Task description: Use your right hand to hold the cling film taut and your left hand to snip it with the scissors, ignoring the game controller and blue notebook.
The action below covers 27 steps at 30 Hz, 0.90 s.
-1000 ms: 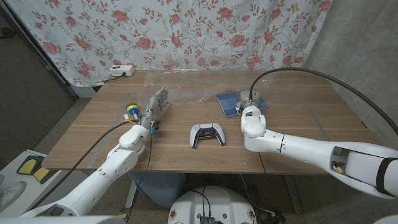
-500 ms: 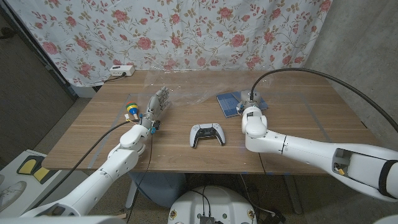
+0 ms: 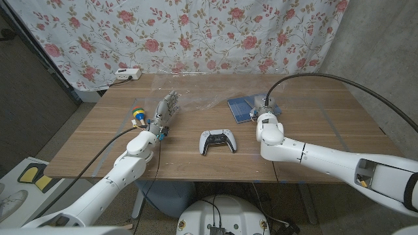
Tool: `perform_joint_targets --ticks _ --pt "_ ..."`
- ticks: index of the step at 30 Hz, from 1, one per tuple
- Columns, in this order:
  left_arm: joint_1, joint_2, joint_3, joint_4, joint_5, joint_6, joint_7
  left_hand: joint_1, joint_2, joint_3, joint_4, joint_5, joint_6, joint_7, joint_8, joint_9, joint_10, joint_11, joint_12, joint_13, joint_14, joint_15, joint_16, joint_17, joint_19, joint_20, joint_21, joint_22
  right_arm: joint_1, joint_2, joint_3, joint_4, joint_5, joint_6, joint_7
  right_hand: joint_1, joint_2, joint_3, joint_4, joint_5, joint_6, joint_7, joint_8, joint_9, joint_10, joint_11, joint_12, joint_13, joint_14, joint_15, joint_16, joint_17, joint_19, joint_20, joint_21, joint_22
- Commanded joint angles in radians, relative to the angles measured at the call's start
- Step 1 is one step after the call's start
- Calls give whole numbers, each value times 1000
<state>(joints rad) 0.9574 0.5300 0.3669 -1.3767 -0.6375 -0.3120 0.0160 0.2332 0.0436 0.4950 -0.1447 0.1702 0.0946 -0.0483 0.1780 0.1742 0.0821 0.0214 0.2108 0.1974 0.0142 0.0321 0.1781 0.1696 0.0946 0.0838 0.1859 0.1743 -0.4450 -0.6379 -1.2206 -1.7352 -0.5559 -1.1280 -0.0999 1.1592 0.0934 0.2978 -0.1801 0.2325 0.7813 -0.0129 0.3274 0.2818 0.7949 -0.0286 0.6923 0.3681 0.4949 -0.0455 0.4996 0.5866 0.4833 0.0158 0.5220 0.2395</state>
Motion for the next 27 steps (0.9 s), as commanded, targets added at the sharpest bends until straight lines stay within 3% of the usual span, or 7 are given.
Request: perform_joint_targets --ticks 1,21,27 --pt "1 -1 2 -4 3 -2 -1 2 -2 -5 -1 2 6 -1 6 3 6 2 7 3 -7 3 4 6 -1 3 8 2 -29 -35 46 -77 12 -6 -31 17 1 3 2 11 74 -60 10 7 141 -127 14 8 19 -169 4 2 9 6 11 4" --pt "-7 -4 8 3 3 0 -11 2 -2 -7 -2 2 8 -1 7 3 6 2 7 3 -6 3 4 6 -1 3 8 2 -80 -69 124 -156 59 7 -66 26 -2 4 10 27 85 -57 23 25 140 -124 26 23 34 -171 -1 6 10 7 26 4" --pt "-8 -5 8 4 4 -1 -10 2 -1 -7 -2 2 7 -1 6 3 7 2 7 3 -6 3 5 6 -2 4 8 2 -105 -78 173 -174 101 33 -71 26 -3 4 12 31 83 -57 24 29 137 -123 27 27 37 -171 -4 6 10 7 30 4"
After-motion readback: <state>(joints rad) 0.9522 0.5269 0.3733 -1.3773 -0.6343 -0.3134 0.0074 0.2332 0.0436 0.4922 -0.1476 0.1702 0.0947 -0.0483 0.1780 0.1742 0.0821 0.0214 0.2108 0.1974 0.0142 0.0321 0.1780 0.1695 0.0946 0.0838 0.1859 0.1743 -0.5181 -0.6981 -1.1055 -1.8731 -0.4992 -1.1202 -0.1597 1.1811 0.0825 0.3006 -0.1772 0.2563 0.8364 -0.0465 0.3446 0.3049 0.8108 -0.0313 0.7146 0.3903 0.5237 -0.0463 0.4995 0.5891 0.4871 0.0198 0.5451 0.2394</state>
